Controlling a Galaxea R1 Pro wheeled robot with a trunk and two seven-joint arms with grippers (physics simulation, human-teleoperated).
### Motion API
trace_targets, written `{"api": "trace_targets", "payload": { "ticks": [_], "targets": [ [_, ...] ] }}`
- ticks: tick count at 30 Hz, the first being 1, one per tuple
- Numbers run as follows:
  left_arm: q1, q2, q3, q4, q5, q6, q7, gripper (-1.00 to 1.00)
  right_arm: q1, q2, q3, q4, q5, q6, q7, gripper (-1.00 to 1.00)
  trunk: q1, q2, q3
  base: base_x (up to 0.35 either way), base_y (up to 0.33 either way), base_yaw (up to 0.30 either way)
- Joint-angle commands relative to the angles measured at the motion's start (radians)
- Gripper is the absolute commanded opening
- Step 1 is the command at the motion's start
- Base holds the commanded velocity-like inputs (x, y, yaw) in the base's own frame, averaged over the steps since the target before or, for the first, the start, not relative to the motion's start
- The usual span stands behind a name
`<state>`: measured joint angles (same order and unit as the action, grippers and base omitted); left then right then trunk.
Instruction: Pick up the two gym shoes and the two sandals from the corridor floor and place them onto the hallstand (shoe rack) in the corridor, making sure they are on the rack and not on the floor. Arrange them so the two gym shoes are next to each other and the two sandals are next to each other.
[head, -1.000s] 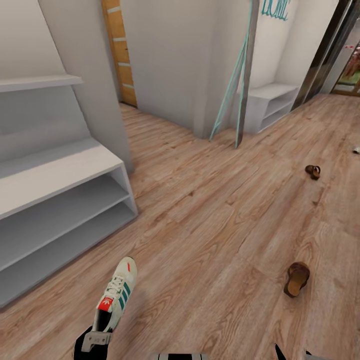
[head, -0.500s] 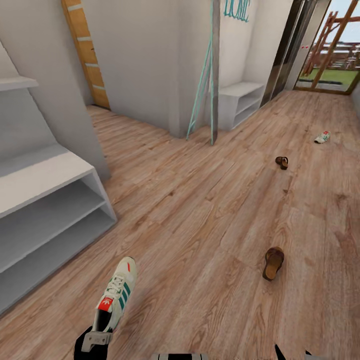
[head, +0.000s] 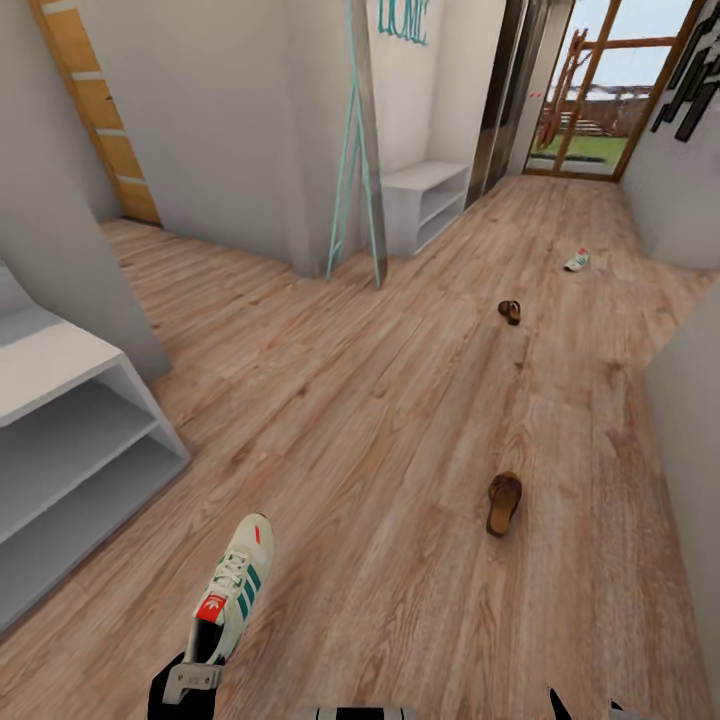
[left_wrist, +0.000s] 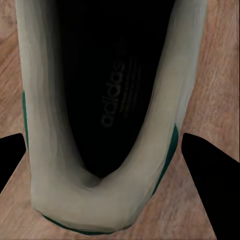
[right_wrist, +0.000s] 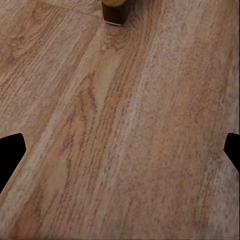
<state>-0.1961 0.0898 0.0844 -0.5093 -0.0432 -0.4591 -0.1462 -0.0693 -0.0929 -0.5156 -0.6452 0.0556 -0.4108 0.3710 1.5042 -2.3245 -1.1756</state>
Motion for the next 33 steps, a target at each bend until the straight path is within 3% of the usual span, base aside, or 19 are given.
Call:
{"api": "trace_targets", "payload": {
  "ticks": [1,9,25,33],
  "targets": [
    [0.0,-0.001,0.008,0.0,-0.004,-0.003,-0.009,-1.0,-0.001,0.001,-0.007,0.001,0.006,-0.003,0.008,1.0,0.0,0.0,-0.001,0.0,0.0,-0.3],
    [0.009,-0.001,0.008,-0.002,-0.004,-0.003,-0.009,-1.0,-0.001,0.001,-0.007,0.001,0.006,-0.003,0.008,1.0,0.0,0.0,-0.001,0.072,0.074,-0.3],
    [0.01,0.0,0.008,-0.003,0.009,-0.003,-0.009,-1.0,-0.001,0.001,-0.007,0.001,0.006,-0.003,0.008,1.0,0.0,0.0,-0.001,0.148,0.254,-0.3],
    [0.01,0.0,0.008,-0.003,0.009,-0.003,-0.009,-1.0,-0.001,0.001,-0.006,0.001,0.006,-0.003,0.008,1.0,0.0,0.0,-0.001,0.015,0.065,-0.3]
  ]
}}
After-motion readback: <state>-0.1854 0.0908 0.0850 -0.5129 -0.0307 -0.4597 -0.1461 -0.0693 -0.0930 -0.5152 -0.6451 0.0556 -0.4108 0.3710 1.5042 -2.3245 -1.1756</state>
